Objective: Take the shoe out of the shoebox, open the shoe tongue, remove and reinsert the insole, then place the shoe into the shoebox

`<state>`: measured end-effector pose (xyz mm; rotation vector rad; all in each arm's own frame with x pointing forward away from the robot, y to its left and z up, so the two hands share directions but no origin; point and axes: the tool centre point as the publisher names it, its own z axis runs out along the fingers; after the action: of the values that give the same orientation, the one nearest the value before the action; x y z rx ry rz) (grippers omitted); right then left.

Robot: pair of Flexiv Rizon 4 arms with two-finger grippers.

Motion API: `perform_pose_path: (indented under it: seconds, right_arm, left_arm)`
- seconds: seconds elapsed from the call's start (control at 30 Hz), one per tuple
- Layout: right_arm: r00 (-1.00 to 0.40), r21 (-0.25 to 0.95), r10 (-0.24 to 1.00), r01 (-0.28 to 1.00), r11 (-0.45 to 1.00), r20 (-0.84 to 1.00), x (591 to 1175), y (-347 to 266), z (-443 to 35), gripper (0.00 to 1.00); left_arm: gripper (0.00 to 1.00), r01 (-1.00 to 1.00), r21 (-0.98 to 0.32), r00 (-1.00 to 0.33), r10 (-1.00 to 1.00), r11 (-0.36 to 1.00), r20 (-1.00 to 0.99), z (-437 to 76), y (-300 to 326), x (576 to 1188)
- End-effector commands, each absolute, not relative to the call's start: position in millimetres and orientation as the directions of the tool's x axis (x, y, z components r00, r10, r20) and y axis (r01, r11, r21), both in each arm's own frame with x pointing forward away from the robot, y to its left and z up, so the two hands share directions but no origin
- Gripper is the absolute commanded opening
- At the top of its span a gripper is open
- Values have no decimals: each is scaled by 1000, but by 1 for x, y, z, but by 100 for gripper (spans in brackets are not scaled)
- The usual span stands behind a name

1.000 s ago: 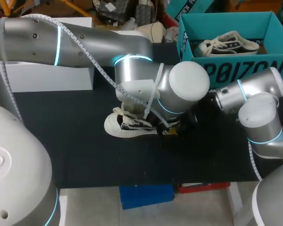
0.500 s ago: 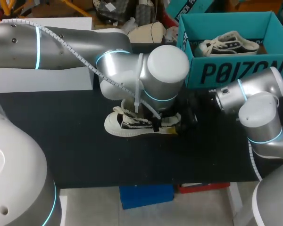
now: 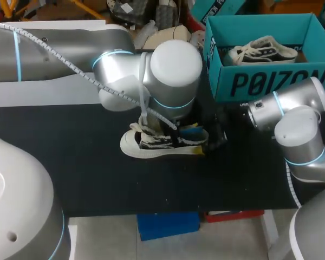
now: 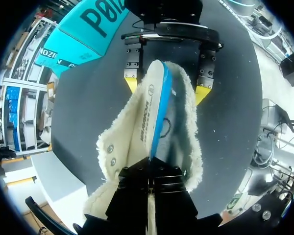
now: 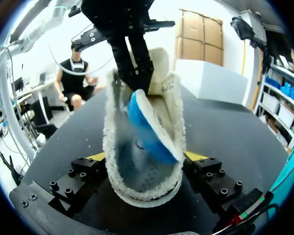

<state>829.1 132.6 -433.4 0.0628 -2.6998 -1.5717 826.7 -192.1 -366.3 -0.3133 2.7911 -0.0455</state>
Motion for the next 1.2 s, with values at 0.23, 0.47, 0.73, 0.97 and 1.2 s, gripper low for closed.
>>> perform_pose_path:
  seconds: [0.23,0.47,0.73,0.97,1.2]
  right_arm:
    - [-999,869,-44,-26,495,-5,828,130,-435,0]
    - [-999,869,-44,-26,495,-5,828,130,-435,0]
    - [-999,869,-44,-26,495,-5,828,130,-435,0]
    - [-999,869,-44,-26,495,-5,828,130,-435,0]
    - [-999,869,-44,-26,495,-5,828,130,-435,0]
  left_arm:
    - [0,-149,-143,-942,-184,978,-279,-369,-194,824]
    - [0,-117,-139,-943,-154,983,-296,-373,-204,822]
    - [47,-81,-140,-949,-120,987,-290,-378,-199,819]
    - [64,-53,-156,-952,-96,986,-290,-379,-198,817]
    - [78,-33,-135,-940,-77,990,-332,-384,-198,817]
